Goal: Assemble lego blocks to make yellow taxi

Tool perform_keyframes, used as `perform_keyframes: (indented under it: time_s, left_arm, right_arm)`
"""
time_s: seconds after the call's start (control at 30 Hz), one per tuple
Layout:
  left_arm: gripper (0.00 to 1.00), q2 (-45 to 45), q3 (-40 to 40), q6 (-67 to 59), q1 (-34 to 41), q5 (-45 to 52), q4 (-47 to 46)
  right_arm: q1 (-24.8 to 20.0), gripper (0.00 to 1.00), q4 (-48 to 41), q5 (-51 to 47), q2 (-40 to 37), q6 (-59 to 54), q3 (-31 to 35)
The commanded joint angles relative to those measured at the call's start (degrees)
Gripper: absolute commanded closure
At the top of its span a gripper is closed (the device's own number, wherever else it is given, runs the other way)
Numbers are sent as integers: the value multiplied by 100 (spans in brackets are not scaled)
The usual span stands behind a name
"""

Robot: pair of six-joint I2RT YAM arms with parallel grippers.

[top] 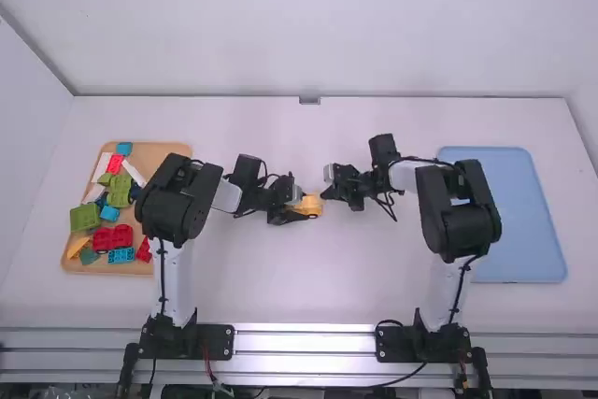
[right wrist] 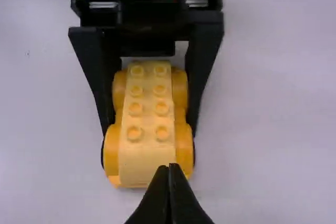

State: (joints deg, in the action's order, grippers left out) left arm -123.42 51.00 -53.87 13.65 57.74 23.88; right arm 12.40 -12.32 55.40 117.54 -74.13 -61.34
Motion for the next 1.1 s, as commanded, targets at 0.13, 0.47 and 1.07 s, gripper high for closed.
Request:
perform_keyframes:
  time_s: [0.13, 0.47, 1.07]
  left_arm:
    - [69, -142, -114, 48, -13, -321, -101]
    - [72, -142, -114, 46, -15, -321, -103]
    - [70, -142, -114, 44, -15, -321, -109]
  right_arm:
    - [485, 100, -448, -619, 302, -72, -358]
    - [170, 100, -1045, 835, 297, -767, -721]
    - [181, 100, -1429, 841, 299, -142, -1285]
